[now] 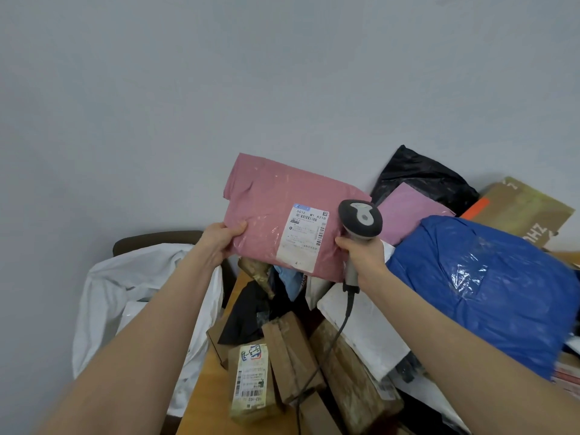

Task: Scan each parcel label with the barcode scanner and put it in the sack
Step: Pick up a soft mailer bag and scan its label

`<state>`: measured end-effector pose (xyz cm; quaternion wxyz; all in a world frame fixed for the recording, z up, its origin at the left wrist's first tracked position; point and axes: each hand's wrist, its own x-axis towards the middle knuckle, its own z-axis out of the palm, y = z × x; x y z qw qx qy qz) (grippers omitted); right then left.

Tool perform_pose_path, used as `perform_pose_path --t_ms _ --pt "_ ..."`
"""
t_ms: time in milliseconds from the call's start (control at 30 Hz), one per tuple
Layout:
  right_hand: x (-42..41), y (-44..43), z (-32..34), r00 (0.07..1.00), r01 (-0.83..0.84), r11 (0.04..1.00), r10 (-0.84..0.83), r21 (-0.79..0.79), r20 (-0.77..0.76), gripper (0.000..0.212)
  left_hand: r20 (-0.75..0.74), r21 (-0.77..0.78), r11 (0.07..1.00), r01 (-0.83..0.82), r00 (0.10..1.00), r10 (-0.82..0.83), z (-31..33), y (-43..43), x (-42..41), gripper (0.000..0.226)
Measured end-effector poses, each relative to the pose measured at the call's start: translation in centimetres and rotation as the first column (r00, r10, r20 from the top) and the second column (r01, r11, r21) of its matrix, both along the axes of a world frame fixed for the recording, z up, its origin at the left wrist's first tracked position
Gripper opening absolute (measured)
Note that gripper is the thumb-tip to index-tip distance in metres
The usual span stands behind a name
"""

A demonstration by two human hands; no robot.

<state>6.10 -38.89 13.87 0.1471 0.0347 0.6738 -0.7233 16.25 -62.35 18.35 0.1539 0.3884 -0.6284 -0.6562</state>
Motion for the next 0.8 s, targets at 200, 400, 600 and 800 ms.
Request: perform_pose_path --t_ms 200,400,600,800 --pt "2.2 0.3 0.7 0.990 -0.067 0.979 0.090 -0.194 0.112 0.015 -0.097 -0.008 0.983 -0.182 0.979 0.181 -1.4 1.0 1.7 0.046" --pt "5.4 -0.8 1.8 0.970 -0.198 0.946 0.228 -0.255 0.091 0.016 -0.224 0.063 0.976 -0.208 0.950 0.217 -3.0 3.0 2.2 0.039" --pt "5.9 -1.0 1.5 0.966 -0.229 0.958 0.245 -0.174 0.078 0.016 -0.241 0.067 0.975 -0.212 0.945 0.222 -3.4 3.0 2.4 0.039" --pt "6.5 -1.1 1.5 0.968 -0.234 0.962 0.245 -0.139 0.060 0.017 -0.231 0.067 0.972 -0.224 0.944 0.234 -3.4 2.9 2.3 0.040"
